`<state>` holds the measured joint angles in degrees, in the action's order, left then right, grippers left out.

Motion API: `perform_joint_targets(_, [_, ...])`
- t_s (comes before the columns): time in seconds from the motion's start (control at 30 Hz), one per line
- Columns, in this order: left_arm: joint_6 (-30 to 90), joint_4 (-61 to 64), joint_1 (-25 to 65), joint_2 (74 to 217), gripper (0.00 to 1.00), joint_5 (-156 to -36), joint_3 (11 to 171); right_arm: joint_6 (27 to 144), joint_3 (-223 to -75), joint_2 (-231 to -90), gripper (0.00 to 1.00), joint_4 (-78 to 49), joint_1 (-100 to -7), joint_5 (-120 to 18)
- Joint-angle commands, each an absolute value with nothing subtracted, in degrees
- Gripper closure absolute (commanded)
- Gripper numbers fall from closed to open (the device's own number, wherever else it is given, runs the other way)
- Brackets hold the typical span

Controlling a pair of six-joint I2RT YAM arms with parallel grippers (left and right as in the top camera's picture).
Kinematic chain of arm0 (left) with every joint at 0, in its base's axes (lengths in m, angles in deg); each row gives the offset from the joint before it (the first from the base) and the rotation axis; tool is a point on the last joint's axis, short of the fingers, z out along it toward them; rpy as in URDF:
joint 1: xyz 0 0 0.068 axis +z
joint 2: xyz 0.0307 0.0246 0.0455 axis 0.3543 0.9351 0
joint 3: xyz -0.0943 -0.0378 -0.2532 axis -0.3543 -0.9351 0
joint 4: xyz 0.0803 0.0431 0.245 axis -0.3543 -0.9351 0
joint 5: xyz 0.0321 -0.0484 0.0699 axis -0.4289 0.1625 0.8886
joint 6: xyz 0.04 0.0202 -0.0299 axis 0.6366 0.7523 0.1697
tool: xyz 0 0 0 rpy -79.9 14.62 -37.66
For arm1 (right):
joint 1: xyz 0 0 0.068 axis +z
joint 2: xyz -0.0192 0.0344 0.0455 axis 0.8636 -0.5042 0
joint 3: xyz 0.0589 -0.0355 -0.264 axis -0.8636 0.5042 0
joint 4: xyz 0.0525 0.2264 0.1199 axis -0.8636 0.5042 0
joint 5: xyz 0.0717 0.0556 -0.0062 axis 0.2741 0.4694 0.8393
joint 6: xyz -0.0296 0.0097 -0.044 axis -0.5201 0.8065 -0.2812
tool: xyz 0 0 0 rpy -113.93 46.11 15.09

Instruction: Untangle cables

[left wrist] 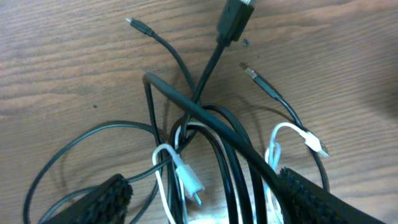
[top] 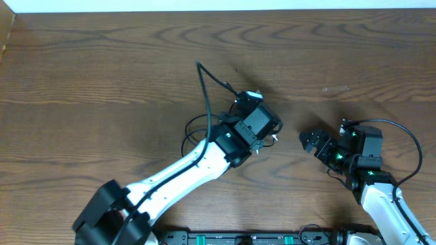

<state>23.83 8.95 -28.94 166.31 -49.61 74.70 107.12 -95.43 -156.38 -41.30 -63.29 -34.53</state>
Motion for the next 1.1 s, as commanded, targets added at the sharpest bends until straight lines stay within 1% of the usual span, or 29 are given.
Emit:
perform_joint_targets(0.0, [23.3, 9.4, -29.1, 169.7, 0.3, -48.1, 75.1, 106.4, -95.7, -155.9, 0.01, -41.3, -63.6, -35.2])
perform_joint_targets(0.03, [22.7, 9.4, -29.1, 171.0, 0.31, -48.1, 75.1, 106.4, -95.7, -155.9, 0.01, -41.3, -63.6, -35.2])
perform_joint_targets(0.07, [22.3, 9.4, -29.1, 171.7, 0.36, -48.1, 75.1, 106.4, -95.7, -155.9, 0.01, -41.3, -63.6, -35.2])
perform_joint_targets(0.1, [21.4, 9.6, -29.1, 173.3, 0.71, -48.1, 75.1, 106.5, -95.7, -155.9, 0.01, -41.2, -63.6, -35.1])
perform_joint_targets(0.13, [21.3, 9.7, -29.1, 173.7, 0.9, -48.1, 75.1, 106.5, -95.7, -155.9, 0.01, -41.1, -63.6, -35.1])
perform_joint_targets(0.17, [21.4, 10.0, -29.1, 173.7, 0.92, -48.0, 75.1, 106.4, -95.7, -155.9, 0.01, -41.0, -63.6, -35.0])
perform_joint_targets(0.2, [21.4, 10.1, -29.1, 173.5, 0.92, -48.0, 75.2, 106.4, -95.7, -155.9, 0.01, -41.0, -63.6, -34.5])
perform_joint_targets(0.23, [21.3, 9.8, -28.9, 171.6, 0.92, -47.8, 75.7, 106.4, -95.7, -155.7, 0.07, -41.1, -63.5, -32.5])
perform_joint_targets(0.33, [20.1, 9.6, -28.5, 165.8, 0.92, -47.8, 76.4, 106.0, -95.7, -154.5, 0.04, -41.6, -63.0, -27.8])
perform_joint_targets(0.37, [17.8, 9.7, -27.7, 161.1, 0.92, -47.8, 76.5, 104.6, -95.7, -152.9, 0.01, -42.7, -63.0, -21.7])
perform_joint_targets(0.5, [6.2, 7.4, -23.6, 151.8, 0.92, -48.6, 76.5, 101.4, -95.7, -147.1, 0.01, -45.9, -63.0, -6.0])
perform_joint_targets(0.57, [-0.7, 5.2, -20.8, 148.1, 0.92, -51.5, 76.5, 99.9, -95.7, -143.8, 0.01, -46.5, -63.0, 0.8])
perform_joint_targets(0.6, [-4.4, 4.1, -18.6, 146.3, 0.92, -55.2, 76.5, 99.8, -95.7, -141.1, 0.01, -46.5, -63.0, 5.1])
perform_joint_targets(0.67, [-7.1, 4.0, -16.4, 145.7, 0.92, -59.5, 76.4, 99.8, -95.7, -138.4, 0.01, -46.5, -62.9, 8.1])
perform_joint_targets(0.73, [-13.5, 4.0, -13.9, 146.2, 0.92, -65.0, 76.4, 103.4, -95.7, -135.3, 0.01, -46.5, -61.4, 9.3])
perform_joint_targets(0.77, [-15.9, 4.0, -13.2, 146.6, 0.92, -66.9, 76.4, 107.1, -95.7, -134.5, 0.02, -46.5, -60.5, 8.9])
perform_joint_targets(0.83, [-19.6, 4.0, -12.4, 147.1, 0.92, -69.5, 76.3, 116.4, -95.7, -134.0, 0.07, -46.5, -58.8, 7.9])
perform_joint_targets(0.87, [-21.8, 4.0, -12.2, 147.5, 0.92, -70.2, 76.3, 120.4, -95.7, -134.0, 0.12, -46.5, -57.8, 7.9])
perform_joint_targets(0.9, [-23.5, 4.0, -12.2, 147.7, 0.92, -70.3, 76.3, 122.8, -95.7, -134.0, 0.17, -46.5, -56.8, 7.9])
perform_joint_targets(0.93, [-25.9, 4.0, -12.2, 148.0, 0.92, -70.3, 76.2, 124.4, -95.7, -134.0, 0.26, -46.5, -55.8, 7.6])
perform_joint_targets(1.0, [-29.7, 4.0, -12.2, 148.4, 0.92, -70.3, 76.1, 126.5, -95.7, -134.0, 0.4, -46.5, -53.5, 5.7])
perform_joint_targets(1.07, [-33.7, 4.1, -12.2, 148.7, 0.92, -70.2, 76.1, 128.1, -95.7, -134.0, 0.49, -46.4, -50.9, 2.5])
